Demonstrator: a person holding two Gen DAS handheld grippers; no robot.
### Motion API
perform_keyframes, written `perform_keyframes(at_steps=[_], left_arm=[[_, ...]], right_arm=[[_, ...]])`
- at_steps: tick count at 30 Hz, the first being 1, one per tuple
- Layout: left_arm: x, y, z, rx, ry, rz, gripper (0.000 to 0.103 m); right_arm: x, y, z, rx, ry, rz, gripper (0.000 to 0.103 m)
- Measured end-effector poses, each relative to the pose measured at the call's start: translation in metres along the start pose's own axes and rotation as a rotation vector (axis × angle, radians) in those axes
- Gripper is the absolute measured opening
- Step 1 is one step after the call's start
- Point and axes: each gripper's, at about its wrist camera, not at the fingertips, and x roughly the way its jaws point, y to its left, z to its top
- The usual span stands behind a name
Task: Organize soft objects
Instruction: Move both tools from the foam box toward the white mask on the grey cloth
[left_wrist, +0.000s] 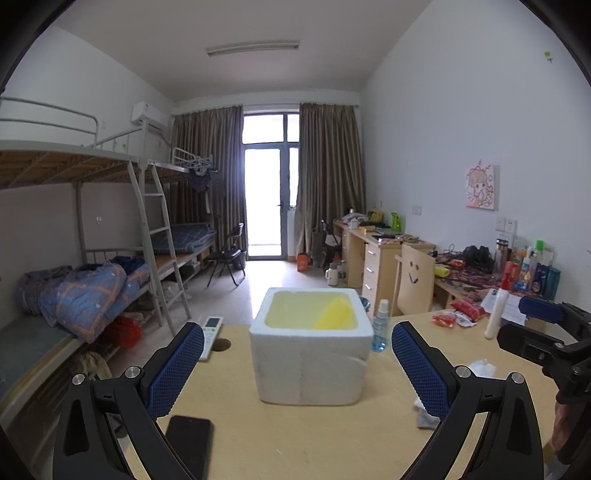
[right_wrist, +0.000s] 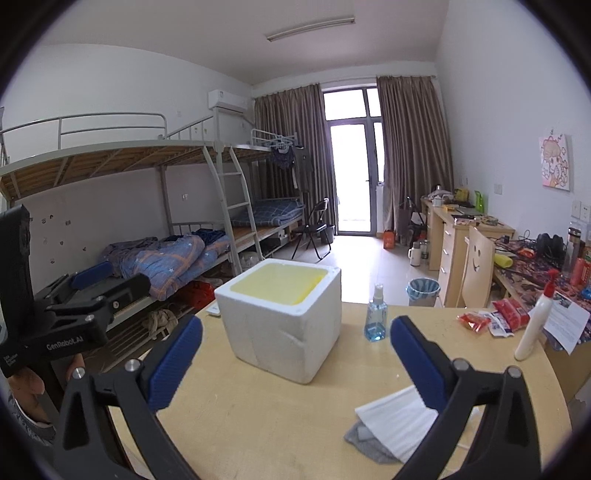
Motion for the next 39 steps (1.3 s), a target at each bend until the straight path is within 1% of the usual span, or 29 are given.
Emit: perform_keyframes(at_steps=[3,6,9,12,16,19,22,26,28,30,32,37,39], left_arm=[[-0.014,-0.005,-0.005,-0.002,-0.013,-0.002,0.102],[-0.019,-0.007,-0.010,-0.003,0.001,-0.003,0.102],[-0.026,-0.008,-0.018,-0.010,0.005,0.010,0.102],[-0.040,-0.005,-0.031,-0.036,-0.016,0.030,0.102],[-0.055,-0.002,-0.050,-0.042,-0.051,0.081,0.102],[-0.057,-0.001,-0.062,-0.046,-0.067,0.086,0.102],[-0.053,-0.002,-0.080,-0.030,-0.069,0.032,0.102],[-0.047,-0.003,-0.105,-0.022,-0.100,0.035,0.102],[-0.044,-0.006,-0.115,-0.009,-0.113,0.021,0.102],[-0.041,-0.011,-0.119,0.013,-0.112,0.019,0.102],[-0.038,-0.016,-0.121,0.031,-0.105,0.005,0.102],[-0.028,-0.019,-0.121,-0.002,-0.085,-0.018,0.102],[-0.023,-0.023,-0.122,0.002,-0.075,-0.030,0.102]], right_arm=[[-0.008,0.003,-0.003,-0.004,-0.008,0.010,0.103],[-0.016,0.003,-0.007,-0.009,-0.023,0.013,0.103],[-0.030,0.004,-0.018,-0.001,-0.034,0.017,0.103],[-0.040,0.006,-0.027,0.004,-0.044,0.013,0.103],[-0.050,0.009,-0.044,-0.010,-0.062,0.013,0.103],[-0.055,0.005,-0.058,0.004,-0.085,0.009,0.103],[-0.054,0.003,-0.072,0.011,-0.094,0.007,0.103],[-0.049,0.002,-0.097,-0.003,-0.126,-0.025,0.103],[-0.045,0.000,-0.109,-0.008,-0.134,-0.044,0.103],[-0.040,-0.003,-0.116,-0.007,-0.124,-0.055,0.103],[-0.034,-0.007,-0.118,0.002,-0.094,-0.059,0.103],[-0.030,-0.017,-0.118,0.009,-0.072,-0.065,0.103],[-0.029,-0.021,-0.121,0.012,-0.066,-0.072,0.103]])
